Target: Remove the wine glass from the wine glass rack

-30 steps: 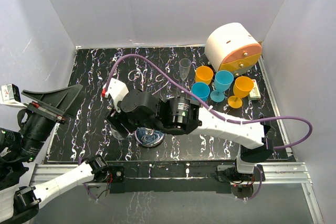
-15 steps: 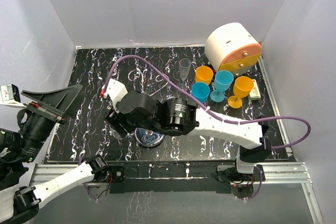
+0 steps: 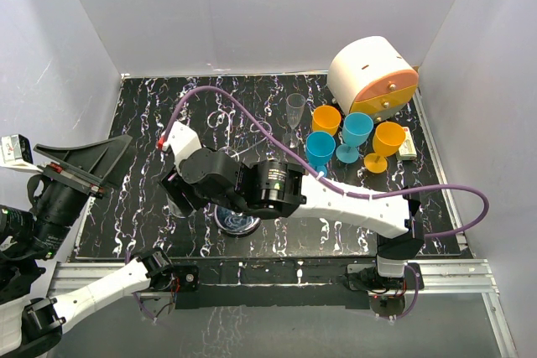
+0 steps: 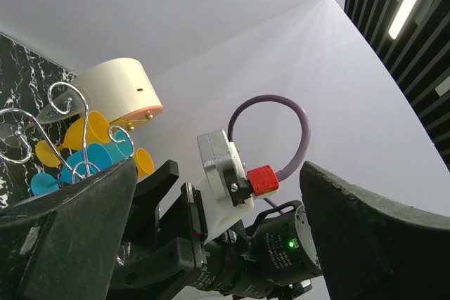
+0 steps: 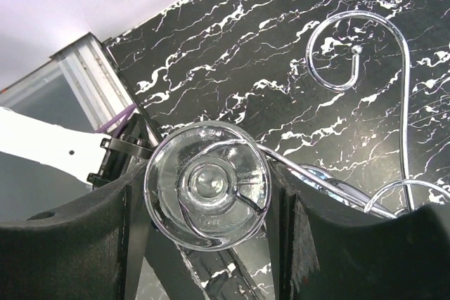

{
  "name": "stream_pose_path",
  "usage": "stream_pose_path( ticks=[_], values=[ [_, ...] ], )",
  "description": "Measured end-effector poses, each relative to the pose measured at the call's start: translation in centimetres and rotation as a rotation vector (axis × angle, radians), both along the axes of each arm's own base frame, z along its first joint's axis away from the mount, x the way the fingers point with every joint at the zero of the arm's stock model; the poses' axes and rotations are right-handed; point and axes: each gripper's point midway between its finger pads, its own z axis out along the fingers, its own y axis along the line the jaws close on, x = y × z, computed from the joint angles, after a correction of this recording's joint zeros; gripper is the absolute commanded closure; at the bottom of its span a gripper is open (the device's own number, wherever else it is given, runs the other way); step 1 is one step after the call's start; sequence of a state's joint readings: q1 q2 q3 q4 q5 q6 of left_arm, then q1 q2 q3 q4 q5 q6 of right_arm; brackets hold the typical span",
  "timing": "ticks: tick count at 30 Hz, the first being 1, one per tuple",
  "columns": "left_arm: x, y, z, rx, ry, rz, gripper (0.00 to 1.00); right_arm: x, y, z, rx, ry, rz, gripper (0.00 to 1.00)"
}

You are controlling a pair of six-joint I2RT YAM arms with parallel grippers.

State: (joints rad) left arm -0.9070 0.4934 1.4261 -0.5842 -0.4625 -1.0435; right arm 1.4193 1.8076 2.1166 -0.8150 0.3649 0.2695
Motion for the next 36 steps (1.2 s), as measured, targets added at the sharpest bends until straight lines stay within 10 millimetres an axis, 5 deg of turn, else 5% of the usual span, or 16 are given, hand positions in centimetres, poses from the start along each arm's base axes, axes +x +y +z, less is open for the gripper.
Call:
stream_pose_path(
  ticks=[15,36],
  values=[
    [-0.1,0.1,0.0,-0.001,-0.003,0.001,0.01,0.1,0.6,0.8,0.057,0.024,-0.021,0.83],
    [-0.2,0.3,0.1,-0.005,-0.007,0.001,0.01,2.6,-0.6,1.5,0.098,-0.003,-0.218,0.82]
  ],
)
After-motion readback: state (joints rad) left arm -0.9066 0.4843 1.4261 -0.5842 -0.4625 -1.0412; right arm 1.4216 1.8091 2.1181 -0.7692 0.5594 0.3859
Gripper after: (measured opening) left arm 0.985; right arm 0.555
